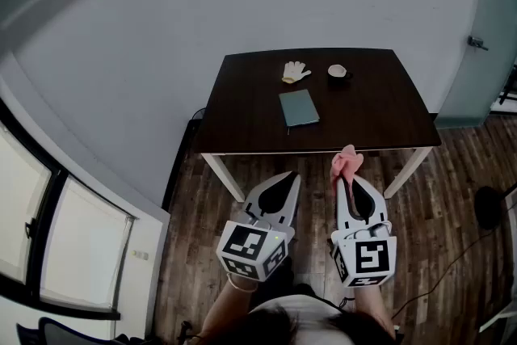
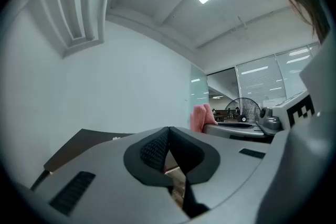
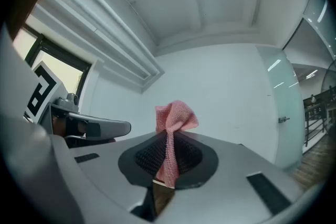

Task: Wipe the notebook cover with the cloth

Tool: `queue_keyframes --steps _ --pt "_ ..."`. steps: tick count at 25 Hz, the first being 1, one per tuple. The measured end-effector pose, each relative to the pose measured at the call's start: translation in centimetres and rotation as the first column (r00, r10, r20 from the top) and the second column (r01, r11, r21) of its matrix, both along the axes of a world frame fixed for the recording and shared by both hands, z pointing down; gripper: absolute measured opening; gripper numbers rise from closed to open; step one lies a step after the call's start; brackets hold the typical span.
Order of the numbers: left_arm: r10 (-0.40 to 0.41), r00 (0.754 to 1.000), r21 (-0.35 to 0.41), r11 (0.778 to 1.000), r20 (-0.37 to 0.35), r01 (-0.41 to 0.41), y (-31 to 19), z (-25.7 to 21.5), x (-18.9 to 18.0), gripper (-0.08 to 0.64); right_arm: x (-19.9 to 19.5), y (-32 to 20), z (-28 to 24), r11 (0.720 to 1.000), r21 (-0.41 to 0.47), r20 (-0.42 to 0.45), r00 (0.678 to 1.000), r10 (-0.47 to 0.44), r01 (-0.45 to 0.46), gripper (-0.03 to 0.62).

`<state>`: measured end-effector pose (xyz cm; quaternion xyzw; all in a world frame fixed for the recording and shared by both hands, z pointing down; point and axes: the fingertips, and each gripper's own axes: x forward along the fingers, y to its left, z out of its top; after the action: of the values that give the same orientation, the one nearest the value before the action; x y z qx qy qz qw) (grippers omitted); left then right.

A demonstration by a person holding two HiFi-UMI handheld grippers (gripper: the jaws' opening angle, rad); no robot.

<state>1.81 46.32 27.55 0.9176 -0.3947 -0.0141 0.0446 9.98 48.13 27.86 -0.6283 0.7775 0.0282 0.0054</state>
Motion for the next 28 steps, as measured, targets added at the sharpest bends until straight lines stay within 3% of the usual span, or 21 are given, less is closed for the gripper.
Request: queue_keyframes --steps 6,28 --pt "0.003 1.000 -0.014 1.000 -0.010 -0.003 -1.6 0.5 -1.3 0.018 -1.0 -1.4 0.4 1.000 0.005 0.040 0.999 0.010 -0.011 0.034" --pt "0.058 0.997 -0.059 0.996 -0.043 -0.060 -13.5 2.7 -6.4 0.018 -6.2 -13.6 2.0 0.997 -0.024 0.026 0.997 0.068 -0.068 0.034"
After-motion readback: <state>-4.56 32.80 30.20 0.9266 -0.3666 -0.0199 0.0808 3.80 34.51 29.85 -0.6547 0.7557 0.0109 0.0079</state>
